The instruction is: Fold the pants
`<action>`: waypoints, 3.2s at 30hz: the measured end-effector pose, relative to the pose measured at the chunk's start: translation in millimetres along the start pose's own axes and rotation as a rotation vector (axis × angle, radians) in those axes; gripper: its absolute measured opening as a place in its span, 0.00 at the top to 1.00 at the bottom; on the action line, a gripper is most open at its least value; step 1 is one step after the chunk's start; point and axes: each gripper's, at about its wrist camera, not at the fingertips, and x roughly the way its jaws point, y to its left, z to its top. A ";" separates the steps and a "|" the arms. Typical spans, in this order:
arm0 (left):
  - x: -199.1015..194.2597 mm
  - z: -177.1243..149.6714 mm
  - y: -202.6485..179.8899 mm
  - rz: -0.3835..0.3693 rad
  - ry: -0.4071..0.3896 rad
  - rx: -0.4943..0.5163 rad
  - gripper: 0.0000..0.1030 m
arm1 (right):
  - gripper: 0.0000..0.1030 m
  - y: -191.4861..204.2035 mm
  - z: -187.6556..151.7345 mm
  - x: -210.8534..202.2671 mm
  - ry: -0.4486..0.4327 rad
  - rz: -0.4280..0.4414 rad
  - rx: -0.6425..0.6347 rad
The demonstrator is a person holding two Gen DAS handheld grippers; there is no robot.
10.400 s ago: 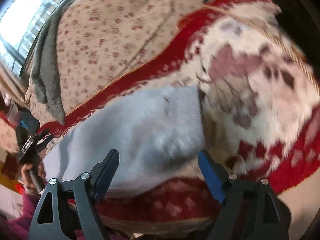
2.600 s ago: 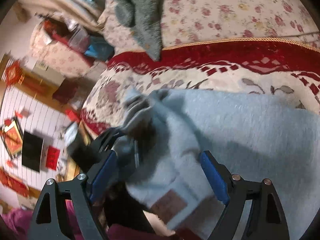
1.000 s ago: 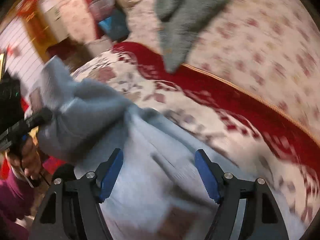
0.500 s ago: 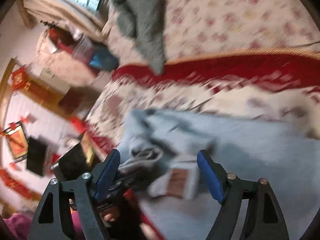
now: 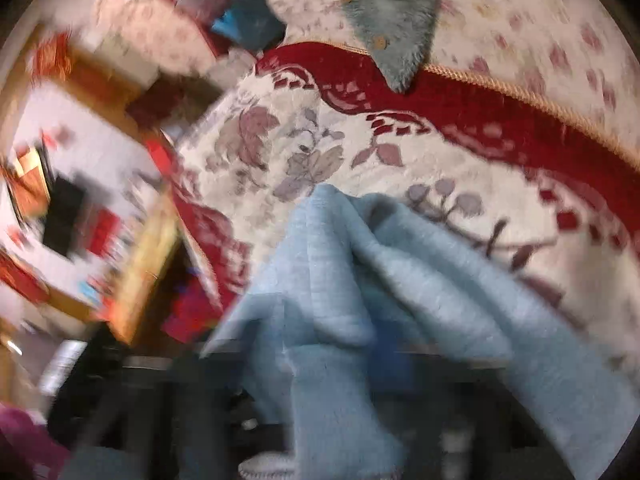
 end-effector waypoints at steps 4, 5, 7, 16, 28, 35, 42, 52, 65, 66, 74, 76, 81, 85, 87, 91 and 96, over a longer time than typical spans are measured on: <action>2.0 6.8 -30.8 -0.030 -0.026 0.059 0.84 | 0.75 0.3 -6.3 -35.3 -0.038 -0.034 -0.057; 3.1 7.8 -39.3 -0.043 -0.031 0.072 0.84 | 0.75 -3.1 -9.1 -47.1 -0.050 -0.035 -0.058; 11.3 7.7 -51.8 -0.053 -0.024 0.083 0.84 | 0.75 -11.0 -14.7 -62.4 -0.062 -0.065 -0.066; 15.2 -14.1 -35.4 -0.043 0.056 0.062 0.56 | 0.75 -56.8 -44.0 -24.8 -0.103 -0.114 0.042; -33.0 -8.0 35.2 0.197 -0.034 -0.012 0.17 | 0.74 -72.2 -51.4 -33.2 -0.156 -0.003 0.115; -11.9 -20.5 32.4 0.280 -0.024 0.064 0.15 | 0.65 -61.4 -61.5 -43.7 -0.221 -0.035 0.075; -15.9 -22.8 30.5 0.282 -0.041 0.057 0.15 | 0.51 6.3 -34.9 -87.4 -0.394 -0.097 -0.062; -61.1 -17.7 13.6 0.236 -0.148 0.108 0.15 | 0.80 -19.1 -33.0 -13.6 -0.190 -0.127 -0.008; -5.3 -24.8 29.9 0.247 -0.019 0.151 0.15 | 0.89 -58.1 -64.9 -17.1 -0.263 0.004 0.063; -12.0 -19.4 30.9 0.226 -0.021 0.142 0.15 | 0.89 -59.7 -63.7 -17.7 -0.256 0.016 0.072; -43.9 10.7 22.7 0.278 -0.116 0.184 0.16 | 0.83 -35.2 -80.8 -59.5 -0.278 -0.019 0.074; -28.2 19.5 28.6 0.294 -0.071 0.168 0.16 | 0.83 -21.6 -89.1 -63.7 -0.269 -0.045 0.030; 11.9 19.8 40.9 0.311 0.047 0.134 0.16 | 0.83 0.8 -116.6 -49.5 -0.175 -0.260 -0.107; 21.0 16.3 38.2 0.353 0.057 0.146 0.14 | 0.83 -14.8 -132.0 -49.9 -0.246 -0.252 -0.039; 12.2 18.7 35.9 0.344 0.048 0.125 0.14 | 0.83 -25.4 -134.7 -61.9 -0.278 -0.202 0.067; -4.6 22.0 18.9 0.279 0.005 0.108 0.10 | 0.66 -30.6 -161.8 -105.4 -0.369 -0.129 0.182; 2.6 18.2 -41.1 0.119 0.010 0.208 0.01 | 0.18 -31.4 -234.2 -166.7 -0.482 -0.092 0.343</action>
